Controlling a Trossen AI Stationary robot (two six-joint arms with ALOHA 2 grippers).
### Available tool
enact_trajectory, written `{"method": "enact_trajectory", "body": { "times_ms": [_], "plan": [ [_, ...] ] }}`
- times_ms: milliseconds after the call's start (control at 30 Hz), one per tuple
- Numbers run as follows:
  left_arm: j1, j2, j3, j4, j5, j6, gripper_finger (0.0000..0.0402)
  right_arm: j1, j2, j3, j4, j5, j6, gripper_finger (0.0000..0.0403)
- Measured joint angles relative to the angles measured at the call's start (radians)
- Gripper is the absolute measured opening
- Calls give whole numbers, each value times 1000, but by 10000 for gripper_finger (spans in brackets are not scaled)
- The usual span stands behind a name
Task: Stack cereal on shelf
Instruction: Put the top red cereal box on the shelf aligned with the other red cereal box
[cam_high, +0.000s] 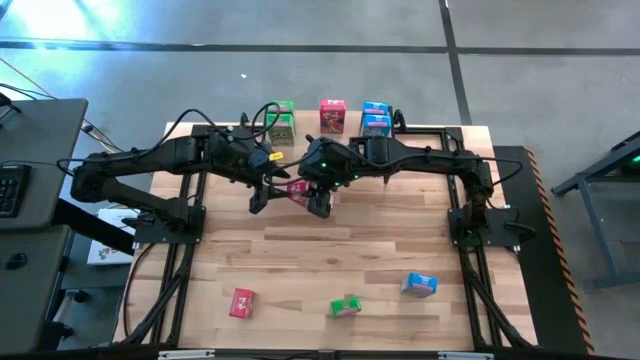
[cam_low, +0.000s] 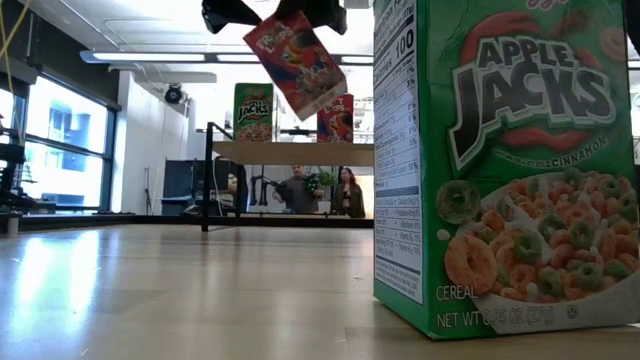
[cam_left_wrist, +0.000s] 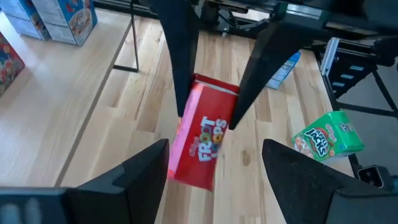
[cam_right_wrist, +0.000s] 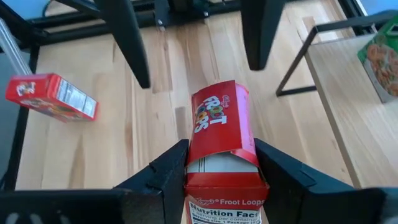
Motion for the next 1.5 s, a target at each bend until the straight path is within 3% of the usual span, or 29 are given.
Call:
{"method": "enact_trajectory", "body": {
  "times_ms": [400,767,1033,1167,1333,1500],
  "plan": [
    [0,0,0,0,1,-20,248,-63,-58,0,-98,-2,-100,156],
    [0,0,0,1,1,-29,248,-190,-205,0,-111,-39,-233,156],
    [0,1,0,60,1,-60,248,-309,-330,0,-108,-129,-304,156],
    [0,1,0,90,2,-72,248,-368,-375,0,-102,-228,-328,156],
    [0,1,0,106,-10,-72,248,-413,-396,0,-81,-328,-370,156],
    [0,1,0,107,-52,-72,248,-426,-391,0,-72,-354,-398,156]
  ]
}}
